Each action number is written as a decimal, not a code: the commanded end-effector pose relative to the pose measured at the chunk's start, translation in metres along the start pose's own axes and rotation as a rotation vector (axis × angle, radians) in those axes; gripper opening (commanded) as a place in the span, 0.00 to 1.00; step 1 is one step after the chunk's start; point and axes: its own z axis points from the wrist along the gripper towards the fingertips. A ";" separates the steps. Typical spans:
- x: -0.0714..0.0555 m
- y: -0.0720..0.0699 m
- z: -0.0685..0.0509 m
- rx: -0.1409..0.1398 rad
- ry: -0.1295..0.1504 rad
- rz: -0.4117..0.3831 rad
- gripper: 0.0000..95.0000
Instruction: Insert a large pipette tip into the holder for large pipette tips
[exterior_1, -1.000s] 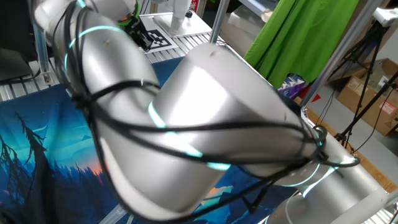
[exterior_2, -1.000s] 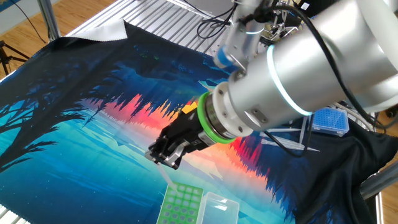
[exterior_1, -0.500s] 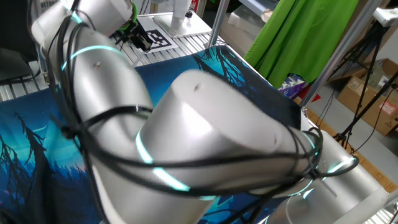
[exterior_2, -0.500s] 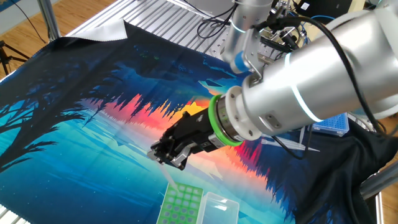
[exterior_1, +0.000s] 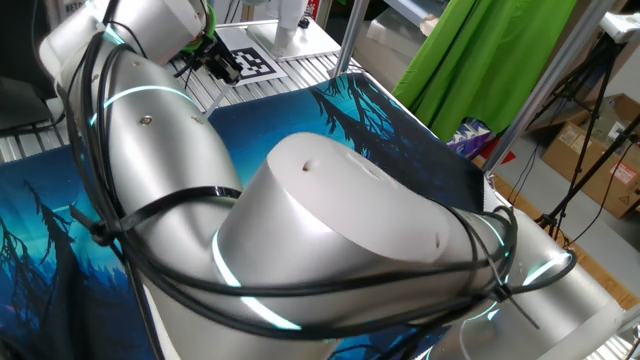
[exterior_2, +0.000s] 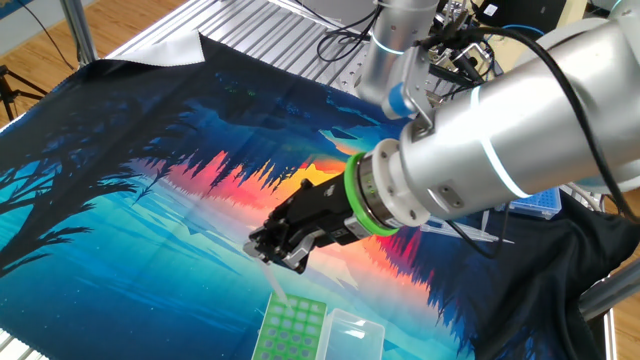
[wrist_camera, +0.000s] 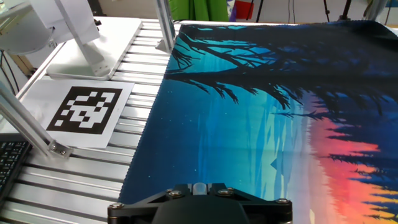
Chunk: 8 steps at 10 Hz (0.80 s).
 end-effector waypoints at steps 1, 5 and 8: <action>0.003 -0.002 -0.001 0.000 -0.002 0.005 0.00; 0.008 -0.006 -0.004 0.003 -0.028 0.003 0.00; 0.010 -0.008 -0.009 0.005 -0.064 -0.004 0.00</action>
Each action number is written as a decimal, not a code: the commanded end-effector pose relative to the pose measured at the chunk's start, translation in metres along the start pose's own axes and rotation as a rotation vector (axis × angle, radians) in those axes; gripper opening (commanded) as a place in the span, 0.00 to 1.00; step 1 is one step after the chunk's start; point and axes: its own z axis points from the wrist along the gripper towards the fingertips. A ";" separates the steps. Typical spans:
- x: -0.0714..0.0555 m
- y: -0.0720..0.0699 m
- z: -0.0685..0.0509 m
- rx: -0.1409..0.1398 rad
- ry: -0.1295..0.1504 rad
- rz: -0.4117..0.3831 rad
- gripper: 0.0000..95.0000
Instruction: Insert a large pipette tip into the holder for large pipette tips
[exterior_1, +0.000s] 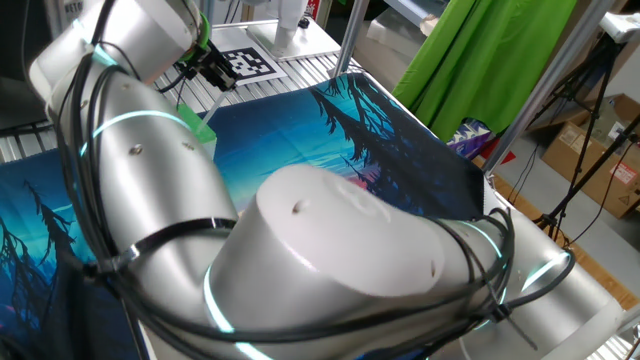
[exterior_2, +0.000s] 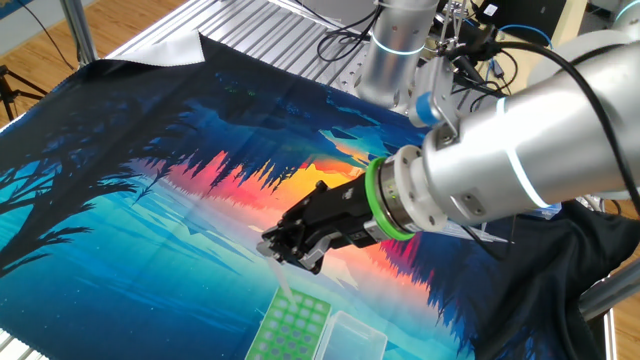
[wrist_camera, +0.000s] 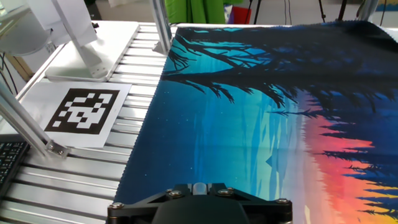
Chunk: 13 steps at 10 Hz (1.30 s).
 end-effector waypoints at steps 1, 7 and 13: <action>0.001 -0.001 -0.002 0.001 -0.019 -0.006 0.00; 0.002 -0.002 -0.004 0.008 -0.012 0.003 0.00; 0.003 -0.002 -0.004 0.016 -0.012 -0.004 0.20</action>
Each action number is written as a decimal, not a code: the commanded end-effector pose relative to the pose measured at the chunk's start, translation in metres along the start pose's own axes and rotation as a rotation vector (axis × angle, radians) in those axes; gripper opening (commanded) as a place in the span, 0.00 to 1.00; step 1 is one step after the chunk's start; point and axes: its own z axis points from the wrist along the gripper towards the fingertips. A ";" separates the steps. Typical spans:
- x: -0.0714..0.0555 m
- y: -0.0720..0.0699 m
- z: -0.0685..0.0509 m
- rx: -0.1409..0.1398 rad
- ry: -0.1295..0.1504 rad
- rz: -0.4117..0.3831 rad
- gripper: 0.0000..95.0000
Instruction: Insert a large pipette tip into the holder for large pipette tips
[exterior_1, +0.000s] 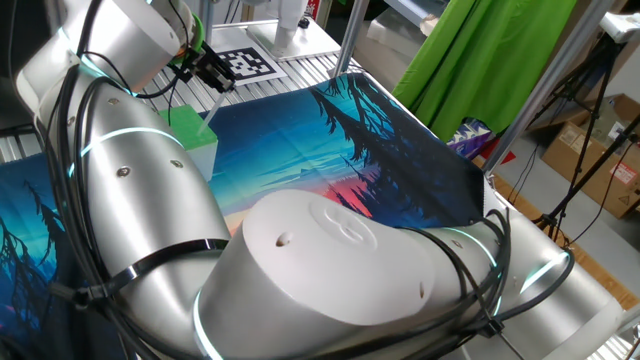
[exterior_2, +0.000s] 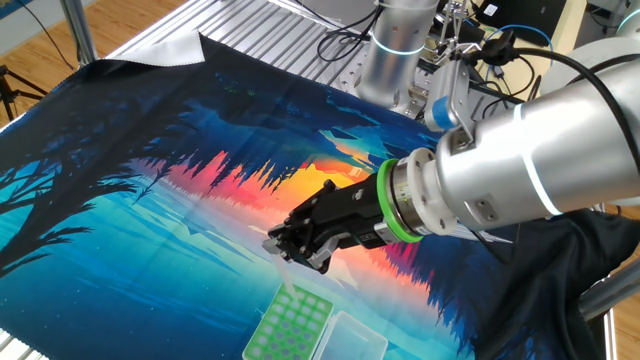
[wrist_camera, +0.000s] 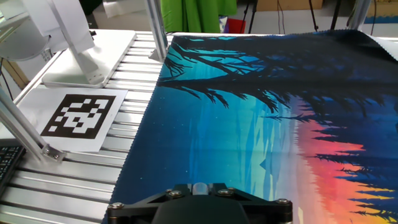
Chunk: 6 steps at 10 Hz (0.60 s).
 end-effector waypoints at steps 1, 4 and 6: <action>0.000 0.000 0.000 0.002 -0.001 0.001 0.20; 0.000 -0.001 -0.001 0.002 0.000 -0.006 0.20; 0.000 -0.001 -0.001 0.011 0.019 -0.019 0.20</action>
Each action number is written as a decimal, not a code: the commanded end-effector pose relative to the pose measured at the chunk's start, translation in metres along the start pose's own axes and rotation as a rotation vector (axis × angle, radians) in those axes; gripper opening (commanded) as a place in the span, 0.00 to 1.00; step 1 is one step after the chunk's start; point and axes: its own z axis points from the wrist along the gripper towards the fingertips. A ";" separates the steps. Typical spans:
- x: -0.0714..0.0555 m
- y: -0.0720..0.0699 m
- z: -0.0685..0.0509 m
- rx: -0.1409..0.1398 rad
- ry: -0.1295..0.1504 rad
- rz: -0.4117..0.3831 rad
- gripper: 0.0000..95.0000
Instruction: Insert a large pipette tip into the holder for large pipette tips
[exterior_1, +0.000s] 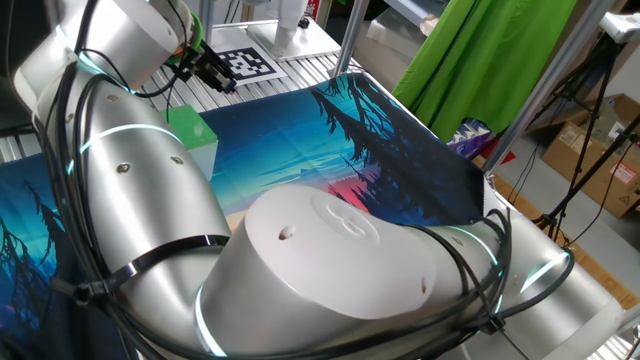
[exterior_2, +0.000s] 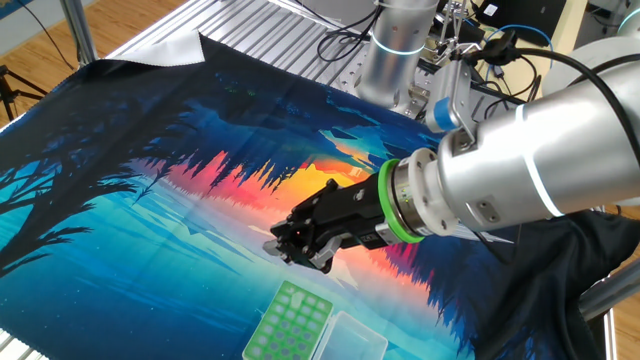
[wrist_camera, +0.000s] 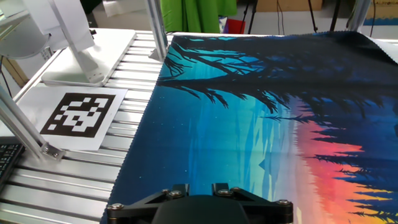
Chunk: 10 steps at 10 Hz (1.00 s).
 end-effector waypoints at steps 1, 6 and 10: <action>0.000 0.000 0.001 0.048 0.085 -0.024 0.20; -0.003 -0.001 0.000 -0.028 0.636 -0.202 0.20; -0.002 -0.003 -0.002 -0.153 0.979 -0.192 0.20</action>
